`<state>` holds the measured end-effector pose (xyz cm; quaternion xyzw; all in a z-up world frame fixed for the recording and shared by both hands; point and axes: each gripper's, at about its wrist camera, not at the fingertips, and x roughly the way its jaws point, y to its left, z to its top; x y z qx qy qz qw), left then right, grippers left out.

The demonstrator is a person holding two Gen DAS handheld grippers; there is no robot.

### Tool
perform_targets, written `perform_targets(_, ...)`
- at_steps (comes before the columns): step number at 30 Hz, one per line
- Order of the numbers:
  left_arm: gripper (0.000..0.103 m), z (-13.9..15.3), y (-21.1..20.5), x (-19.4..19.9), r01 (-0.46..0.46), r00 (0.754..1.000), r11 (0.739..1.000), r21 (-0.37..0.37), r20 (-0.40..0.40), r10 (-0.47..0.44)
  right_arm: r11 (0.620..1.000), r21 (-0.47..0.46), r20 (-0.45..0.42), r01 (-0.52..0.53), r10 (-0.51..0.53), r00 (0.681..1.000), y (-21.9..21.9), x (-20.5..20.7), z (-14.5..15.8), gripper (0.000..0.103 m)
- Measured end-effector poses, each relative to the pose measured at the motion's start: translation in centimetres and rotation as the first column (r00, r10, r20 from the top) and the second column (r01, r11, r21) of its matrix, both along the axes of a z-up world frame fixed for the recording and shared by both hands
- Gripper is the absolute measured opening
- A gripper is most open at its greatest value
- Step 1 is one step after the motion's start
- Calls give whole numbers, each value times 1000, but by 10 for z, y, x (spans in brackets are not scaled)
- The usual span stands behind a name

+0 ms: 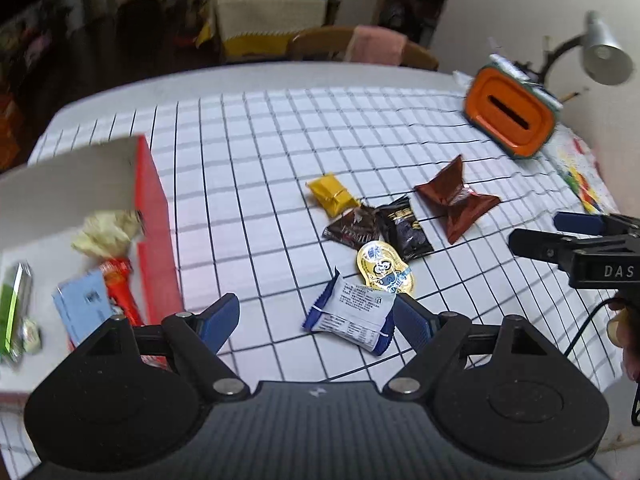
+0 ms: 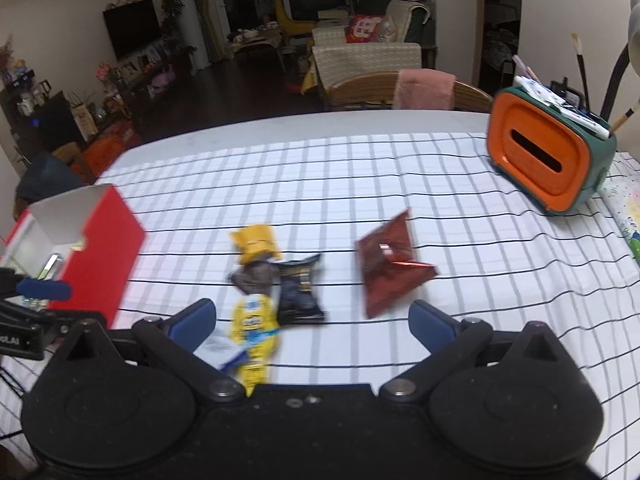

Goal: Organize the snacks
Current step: 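Withdraw both open grippers from the box toward the remaining snacks, then grasp the white-blue packet with the left gripper while the right grasps the red foil bag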

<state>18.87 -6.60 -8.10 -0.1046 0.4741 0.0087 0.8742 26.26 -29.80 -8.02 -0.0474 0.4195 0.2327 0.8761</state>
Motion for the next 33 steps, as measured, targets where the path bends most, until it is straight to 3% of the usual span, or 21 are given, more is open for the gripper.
perform_targets(10,84,-44,-10,44,-210,963,971,-112,-193,186,997,-64,-19,-37,35,999,-15,57,-33,103)
perform_targets(14,84,-61,-11,59,-308,924,941,-137,-280,262,995,-87,-26,-45,43,999,-12,77,-45,102)
perform_targets(22,84,-88,-3,76,-519,811,830,-205,-426,402,993,-100,-50,-62,57,997,-3,102,-61,100)
perform_targets(26,84,-98,-2,81,-579,761,795,-182,-470,447,993,-107,-59,-60,54,997,1,111,-67,98)
perform_targets(31,82,-104,-2,88,-599,746,780,-180,-480,462,992,-118,-67,-55,47,997,5,121,-74,96)
perform_targets(33,74,-106,-5,91,-592,746,787,-174,-487,454,990,-125,-70,-58,49,996,8,124,-77,94)
